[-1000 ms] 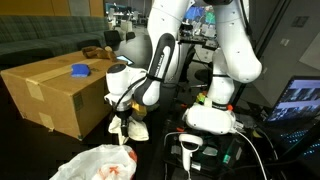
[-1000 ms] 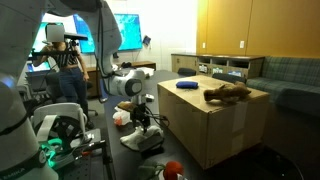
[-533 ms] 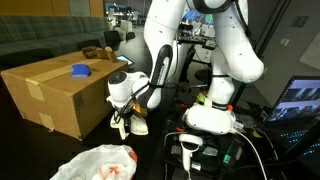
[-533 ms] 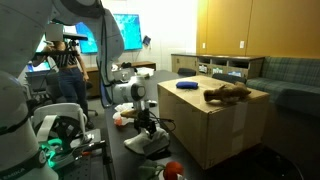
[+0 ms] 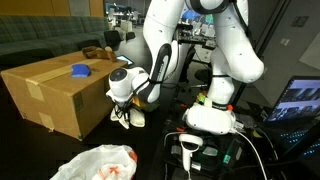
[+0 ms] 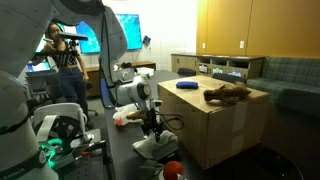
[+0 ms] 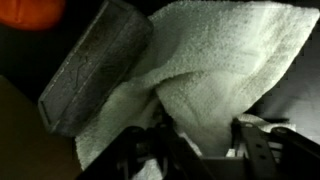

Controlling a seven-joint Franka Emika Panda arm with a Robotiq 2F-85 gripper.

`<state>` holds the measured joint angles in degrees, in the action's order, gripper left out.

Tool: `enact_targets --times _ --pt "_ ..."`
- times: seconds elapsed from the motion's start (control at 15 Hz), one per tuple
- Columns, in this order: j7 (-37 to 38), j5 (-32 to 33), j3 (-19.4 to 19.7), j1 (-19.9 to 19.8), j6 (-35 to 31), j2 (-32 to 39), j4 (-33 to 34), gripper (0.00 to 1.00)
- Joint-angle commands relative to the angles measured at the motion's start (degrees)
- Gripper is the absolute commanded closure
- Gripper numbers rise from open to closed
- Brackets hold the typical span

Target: Pick up all the objects from the table and put them on the box, then pick up all the objects from the box and put them on the table

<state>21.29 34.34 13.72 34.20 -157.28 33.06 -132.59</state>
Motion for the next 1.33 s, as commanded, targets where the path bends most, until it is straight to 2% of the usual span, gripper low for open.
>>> enact_targets --times 0.0,0.07,0.2,0.33,0.4,0.53,0.73,0.93,1.07,1.27 --pt "1.6 5.1 1.6 -0.6 -1.8 -0.5 -0.2 0.8" --pt "1.8 5.8 1.6 -1.2 -2.3 -1.1 -0.6 0.88" --pt "2.1 7.2 1.5 -2.8 -4.3 -3.1 -2.5 0.96" --pt "0.8 8.3 0.9 -5.3 -8.8 -6.0 -5.2 0.92" --pt "-0.1 8.0 2.3 -4.9 -11.8 -7.5 -6.8 0.92" --pt "-1.1 7.9 2.3 -6.9 -15.9 -11.2 -9.5 0.91" --pt "-5.3 6.5 0.3 -11.4 -18.4 -18.1 -13.5 0.92" --pt "-12.1 3.2 -3.7 -17.4 -18.2 -24.0 -16.5 0.92" --pt "-18.9 -2.4 -8.9 -22.7 -17.1 -28.1 -18.8 0.92" --pt "-32.0 -18.2 -17.3 -28.4 -14.4 -32.5 -21.2 0.92"
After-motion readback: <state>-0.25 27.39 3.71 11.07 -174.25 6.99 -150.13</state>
